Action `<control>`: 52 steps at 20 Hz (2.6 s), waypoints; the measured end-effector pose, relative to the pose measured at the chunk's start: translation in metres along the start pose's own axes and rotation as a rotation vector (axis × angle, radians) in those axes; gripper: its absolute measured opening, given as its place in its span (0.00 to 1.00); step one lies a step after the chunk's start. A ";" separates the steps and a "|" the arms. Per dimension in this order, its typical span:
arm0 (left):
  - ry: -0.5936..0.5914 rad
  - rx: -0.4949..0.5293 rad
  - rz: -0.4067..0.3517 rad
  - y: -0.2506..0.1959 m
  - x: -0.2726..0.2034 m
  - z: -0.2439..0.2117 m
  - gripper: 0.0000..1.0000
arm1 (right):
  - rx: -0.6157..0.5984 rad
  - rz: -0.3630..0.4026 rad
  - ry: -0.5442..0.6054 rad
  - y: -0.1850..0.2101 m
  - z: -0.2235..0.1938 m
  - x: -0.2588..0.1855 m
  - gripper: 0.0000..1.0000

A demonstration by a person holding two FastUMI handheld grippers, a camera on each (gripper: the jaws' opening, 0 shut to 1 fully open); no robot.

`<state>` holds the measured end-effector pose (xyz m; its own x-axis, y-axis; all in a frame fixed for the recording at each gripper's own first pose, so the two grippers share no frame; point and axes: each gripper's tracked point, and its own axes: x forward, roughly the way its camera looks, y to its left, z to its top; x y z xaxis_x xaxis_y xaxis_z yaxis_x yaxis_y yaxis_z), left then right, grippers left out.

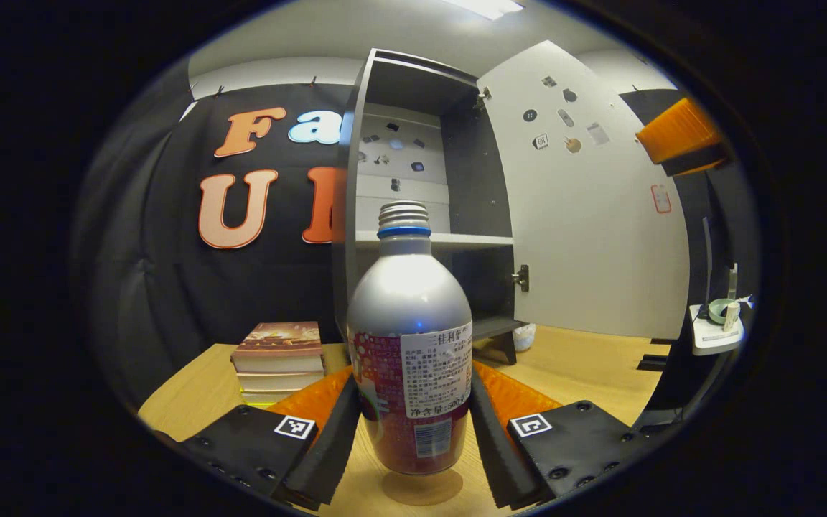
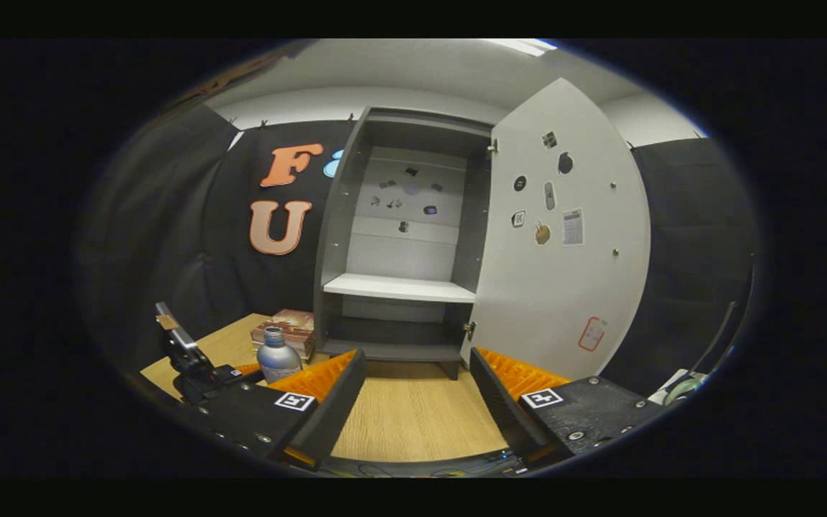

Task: Open the cabinet door with the right hand, grasp the bottle in the cabinet with the left hand and place it on the coaster, then close the cabinet door with the right hand.

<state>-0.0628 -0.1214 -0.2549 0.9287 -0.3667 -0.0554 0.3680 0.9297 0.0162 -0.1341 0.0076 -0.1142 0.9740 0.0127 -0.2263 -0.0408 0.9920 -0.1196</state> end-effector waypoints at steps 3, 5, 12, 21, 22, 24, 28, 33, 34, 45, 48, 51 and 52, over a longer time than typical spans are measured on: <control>0.036 0.007 0.018 0.002 0.003 -0.033 0.83 | 0.005 0.029 0.047 0.009 -0.025 0.004 0.89; 0.057 -0.010 0.024 0.002 0.004 -0.048 0.83 | -0.007 0.041 0.076 0.012 -0.039 0.008 0.89; 0.084 -0.025 0.020 -0.002 0.008 -0.069 0.84 | 0.026 0.057 0.096 0.023 -0.046 0.012 0.89; 0.171 -0.025 0.024 -0.002 0.009 -0.082 0.85 | -0.042 0.091 0.100 0.031 -0.044 0.010 0.89; 0.174 -0.018 0.022 -0.002 0.008 -0.082 0.85 | -0.049 0.093 0.102 0.031 -0.046 0.011 0.89; 0.182 0.003 0.015 -0.005 0.005 -0.084 0.85 | -0.046 0.100 0.097 0.033 -0.042 0.009 0.89; 0.196 0.007 0.019 -0.005 0.001 -0.088 0.87 | -0.023 0.103 0.085 0.035 -0.037 0.008 0.89; 0.242 -0.017 0.016 -0.002 0.002 -0.096 0.88 | -0.022 0.114 0.095 0.038 -0.039 0.007 0.89; 0.248 -0.023 0.013 -0.003 0.003 -0.097 0.88 | -0.019 0.112 0.094 0.038 -0.039 0.007 0.89; 0.140 -0.020 -0.022 0.004 0.031 -0.035 0.94 | -0.013 0.057 0.052 0.039 -0.004 0.002 0.89; 0.109 -0.060 -0.036 0.011 0.044 0.000 0.94 | -0.016 0.004 0.027 0.031 0.017 0.000 0.89; 0.081 -0.104 -0.043 0.018 0.051 0.039 0.94 | -0.012 -0.054 0.004 0.021 0.032 -0.004 0.89; 0.079 -0.108 -0.047 0.019 0.052 0.050 0.93 | -0.009 -0.060 0.004 0.022 0.034 -0.005 0.89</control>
<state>-0.0048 -0.1246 -0.2075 0.9026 -0.4096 -0.1325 0.3997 0.9117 -0.0956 -0.1322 0.0332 -0.0832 0.9738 -0.0471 -0.2224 0.0155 0.9898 -0.1416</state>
